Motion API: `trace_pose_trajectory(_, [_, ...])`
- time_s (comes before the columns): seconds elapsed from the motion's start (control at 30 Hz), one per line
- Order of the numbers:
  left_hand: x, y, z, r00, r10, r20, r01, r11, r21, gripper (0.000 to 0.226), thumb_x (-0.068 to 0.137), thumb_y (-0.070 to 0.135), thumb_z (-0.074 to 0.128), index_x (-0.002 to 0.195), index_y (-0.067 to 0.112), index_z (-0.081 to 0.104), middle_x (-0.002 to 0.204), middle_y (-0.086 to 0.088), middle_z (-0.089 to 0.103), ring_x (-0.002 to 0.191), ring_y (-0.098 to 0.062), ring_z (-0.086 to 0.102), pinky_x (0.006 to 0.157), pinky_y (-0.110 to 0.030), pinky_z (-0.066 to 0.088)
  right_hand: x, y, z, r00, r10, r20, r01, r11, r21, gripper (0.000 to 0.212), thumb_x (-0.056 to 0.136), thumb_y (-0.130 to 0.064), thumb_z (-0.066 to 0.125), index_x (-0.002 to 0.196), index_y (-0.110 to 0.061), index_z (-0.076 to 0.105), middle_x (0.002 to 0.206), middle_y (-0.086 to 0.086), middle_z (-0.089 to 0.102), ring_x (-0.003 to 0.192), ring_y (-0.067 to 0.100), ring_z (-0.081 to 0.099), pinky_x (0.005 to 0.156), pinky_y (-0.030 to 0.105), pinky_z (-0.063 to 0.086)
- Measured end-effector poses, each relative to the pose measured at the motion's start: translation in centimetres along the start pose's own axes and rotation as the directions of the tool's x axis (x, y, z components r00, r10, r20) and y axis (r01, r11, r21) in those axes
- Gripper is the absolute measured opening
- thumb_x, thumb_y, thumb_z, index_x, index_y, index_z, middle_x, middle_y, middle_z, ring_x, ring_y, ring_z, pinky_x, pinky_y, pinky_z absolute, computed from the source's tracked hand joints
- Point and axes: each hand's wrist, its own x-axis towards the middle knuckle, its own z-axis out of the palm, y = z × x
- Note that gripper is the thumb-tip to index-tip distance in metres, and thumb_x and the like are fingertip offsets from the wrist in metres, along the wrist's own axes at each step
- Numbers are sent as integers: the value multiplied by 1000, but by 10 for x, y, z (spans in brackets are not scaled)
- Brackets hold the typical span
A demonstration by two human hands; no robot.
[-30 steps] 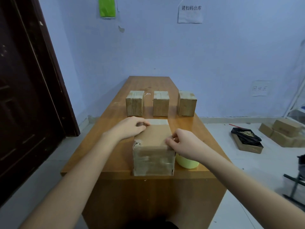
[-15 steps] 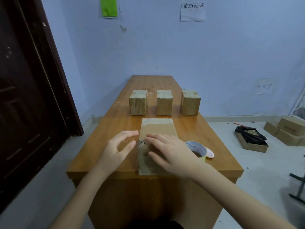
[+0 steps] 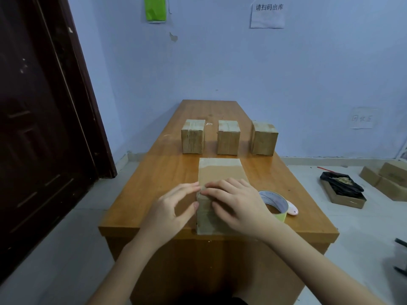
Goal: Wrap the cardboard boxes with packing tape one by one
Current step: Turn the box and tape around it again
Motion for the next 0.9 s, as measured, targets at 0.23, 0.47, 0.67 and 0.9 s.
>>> trace_pose_trajectory(0.23, [-2,4,2,987,155,-30,-143,962,233,39,85,20,67,123,18,60,127,9,57,123,-3,48,101,-27,37,1,0,2,993,64,-104,-52,992,113,25,87,-25,55,105,-20,71,107,-8,69,89,9,62,67,29,52])
trace_pose_trajectory(0.47, [2,10,-1,970,241,25,-225,855,468,32,83,27,66,114,17,66,118,4,65,113,-13,58,99,-30,38,-1,-1,2,993,75,-93,-61,987,151,20,86,-19,62,104,-15,69,111,-3,68,91,11,63,72,30,55])
trace_pose_trajectory(0.67, [3,13,-5,988,151,-19,-124,876,466,39,82,24,70,121,20,62,118,5,65,113,-15,59,95,-29,37,-27,25,-14,812,523,-258,-369,804,467,19,93,-10,55,110,-16,60,120,-2,60,114,10,55,91,11,42])
trace_pose_trajectory(0.9, [7,10,0,988,152,-29,-125,894,430,37,85,24,66,121,24,62,122,8,62,119,-14,53,99,-34,34,-84,67,-12,703,693,161,-698,716,-30,73,84,-57,56,143,-16,38,148,0,41,142,17,27,113,34,26])
